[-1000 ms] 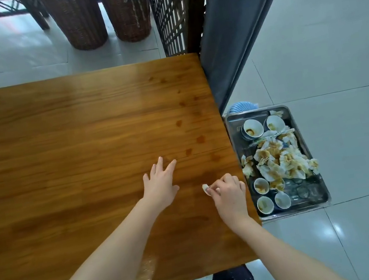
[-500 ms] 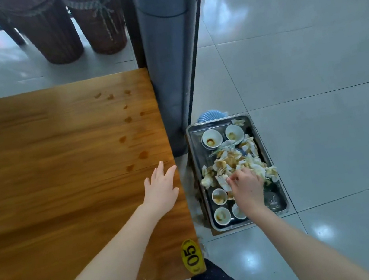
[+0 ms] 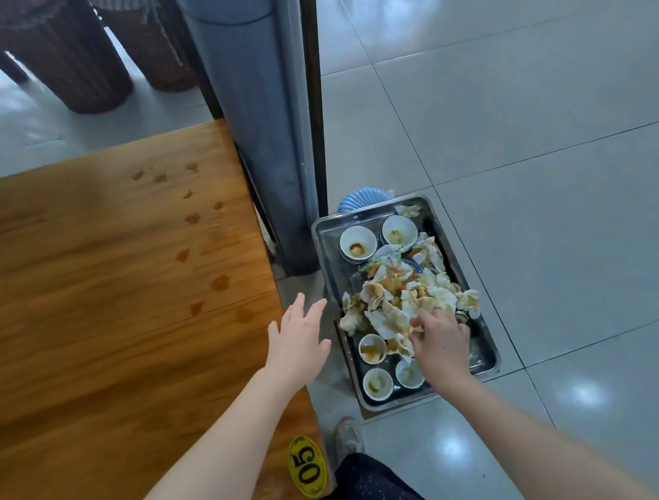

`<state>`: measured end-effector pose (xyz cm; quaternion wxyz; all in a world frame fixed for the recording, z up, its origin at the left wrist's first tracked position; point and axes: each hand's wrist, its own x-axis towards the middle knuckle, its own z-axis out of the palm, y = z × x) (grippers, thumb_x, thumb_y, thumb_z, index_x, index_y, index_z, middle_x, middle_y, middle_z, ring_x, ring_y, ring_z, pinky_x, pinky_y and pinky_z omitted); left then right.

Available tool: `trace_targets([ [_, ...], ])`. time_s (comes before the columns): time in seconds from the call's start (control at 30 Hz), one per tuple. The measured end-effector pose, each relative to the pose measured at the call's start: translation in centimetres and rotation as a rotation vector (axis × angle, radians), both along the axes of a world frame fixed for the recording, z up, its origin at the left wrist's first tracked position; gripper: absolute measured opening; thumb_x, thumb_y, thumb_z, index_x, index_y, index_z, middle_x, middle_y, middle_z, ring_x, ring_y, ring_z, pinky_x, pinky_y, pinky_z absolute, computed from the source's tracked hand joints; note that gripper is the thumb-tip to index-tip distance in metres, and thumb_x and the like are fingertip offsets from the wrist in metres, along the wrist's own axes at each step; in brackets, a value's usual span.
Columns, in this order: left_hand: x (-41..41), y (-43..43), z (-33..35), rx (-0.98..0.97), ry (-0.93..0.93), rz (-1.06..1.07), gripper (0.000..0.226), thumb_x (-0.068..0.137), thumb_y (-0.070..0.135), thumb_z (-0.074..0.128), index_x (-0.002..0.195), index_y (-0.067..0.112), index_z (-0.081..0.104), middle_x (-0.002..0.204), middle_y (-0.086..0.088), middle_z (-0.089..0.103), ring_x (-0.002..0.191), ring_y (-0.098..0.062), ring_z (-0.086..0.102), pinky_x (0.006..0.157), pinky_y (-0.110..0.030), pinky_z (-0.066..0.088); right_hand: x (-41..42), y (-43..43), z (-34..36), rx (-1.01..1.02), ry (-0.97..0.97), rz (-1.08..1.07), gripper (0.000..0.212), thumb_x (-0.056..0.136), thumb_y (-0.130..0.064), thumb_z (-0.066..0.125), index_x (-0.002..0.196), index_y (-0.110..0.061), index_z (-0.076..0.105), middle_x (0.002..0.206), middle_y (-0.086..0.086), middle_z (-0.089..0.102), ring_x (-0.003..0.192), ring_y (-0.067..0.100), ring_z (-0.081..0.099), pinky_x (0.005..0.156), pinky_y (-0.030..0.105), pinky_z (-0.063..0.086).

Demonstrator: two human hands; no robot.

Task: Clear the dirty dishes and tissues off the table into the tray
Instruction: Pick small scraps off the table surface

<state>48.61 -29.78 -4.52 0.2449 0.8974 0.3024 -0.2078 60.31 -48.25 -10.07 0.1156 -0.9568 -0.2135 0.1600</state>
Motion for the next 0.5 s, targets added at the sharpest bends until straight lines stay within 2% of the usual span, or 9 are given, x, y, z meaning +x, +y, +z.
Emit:
trace_targets([
  [0.27,-2.8,1.6,0.5,0.029,-0.025,0.102,0.063,0.098,0.028,0.051,0.153,0.029,0.018,0.161,-0.009,0.010,0.147,-0.029,0.015,0.117,-0.051,0.016,-1.2,0.9,1.0,0.030,-0.020,0.048,0.014,0.089,-0.020,0.061,0.103,-0.020,0.064,0.105,-0.002,0.061,0.104,0.020,0.050,0.091,0.034,0.033],
  [0.5,-7.7,3.0,1.4,0.036,-0.058,0.194,0.065,0.098,0.028,0.052,0.153,0.028,0.018,0.161,-0.009,0.011,0.148,-0.028,0.014,0.117,-0.051,0.015,-4.5,4.2,2.9,0.065,-0.033,0.187,0.020,0.093,-0.020,0.053,0.111,-0.021,0.061,0.110,-0.004,0.059,0.106,0.016,0.049,0.095,0.030,0.033],
])
